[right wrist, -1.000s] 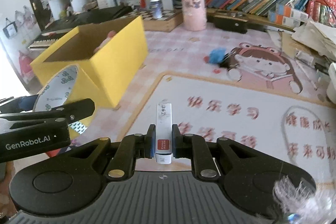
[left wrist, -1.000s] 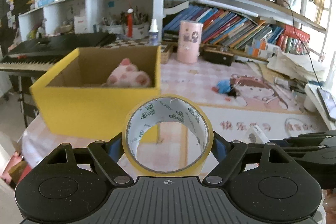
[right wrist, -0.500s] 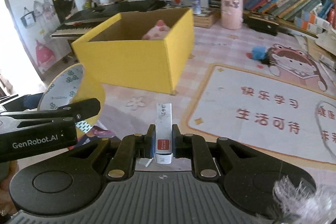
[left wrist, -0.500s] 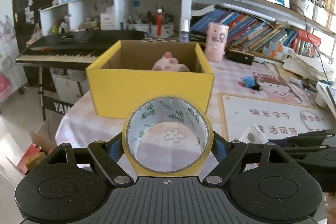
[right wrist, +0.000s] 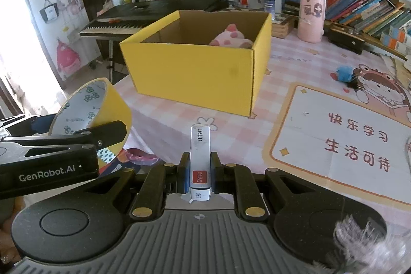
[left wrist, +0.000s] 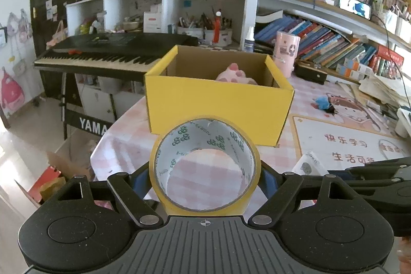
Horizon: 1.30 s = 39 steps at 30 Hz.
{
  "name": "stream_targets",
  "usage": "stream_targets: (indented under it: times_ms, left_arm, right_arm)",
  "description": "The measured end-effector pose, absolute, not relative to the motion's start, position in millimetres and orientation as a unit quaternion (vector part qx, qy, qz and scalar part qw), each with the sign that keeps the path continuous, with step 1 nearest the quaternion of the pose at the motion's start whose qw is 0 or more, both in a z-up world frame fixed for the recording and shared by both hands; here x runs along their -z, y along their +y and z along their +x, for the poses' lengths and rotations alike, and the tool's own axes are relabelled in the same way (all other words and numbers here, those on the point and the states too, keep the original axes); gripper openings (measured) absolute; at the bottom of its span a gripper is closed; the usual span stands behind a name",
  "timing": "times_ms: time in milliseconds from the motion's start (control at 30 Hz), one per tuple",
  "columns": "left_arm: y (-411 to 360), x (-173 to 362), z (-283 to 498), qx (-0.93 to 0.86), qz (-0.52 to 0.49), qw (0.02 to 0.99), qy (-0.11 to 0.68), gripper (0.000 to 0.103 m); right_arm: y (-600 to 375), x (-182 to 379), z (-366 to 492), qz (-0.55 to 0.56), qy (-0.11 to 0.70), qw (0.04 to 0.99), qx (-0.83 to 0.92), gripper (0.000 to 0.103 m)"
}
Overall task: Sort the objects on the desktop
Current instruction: 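Carry the tape roll and white box over the yellow box with both tools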
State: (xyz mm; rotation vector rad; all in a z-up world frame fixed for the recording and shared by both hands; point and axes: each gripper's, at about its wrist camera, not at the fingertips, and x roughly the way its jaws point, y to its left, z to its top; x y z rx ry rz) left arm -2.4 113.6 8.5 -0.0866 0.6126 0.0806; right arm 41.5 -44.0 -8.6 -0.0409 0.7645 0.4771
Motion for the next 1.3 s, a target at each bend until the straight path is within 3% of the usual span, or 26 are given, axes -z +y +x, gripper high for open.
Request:
stream_targets:
  times_ms: [833,1300]
  left_arm:
    - [134.1,-22.1,6.0,-0.059,-0.053,0.956,0.282,0.083]
    - [133.2,-53.8,58.1,-0.07,-0.046,0.967,0.24,0.083]
  right_arm:
    - [-19.7,-3.5,54.2,-0.031,0.364,0.895,-0.257,0.014]
    - [-19.0,-46.4,112.4,-0.005,0.311,0.906,-0.287,0.014]
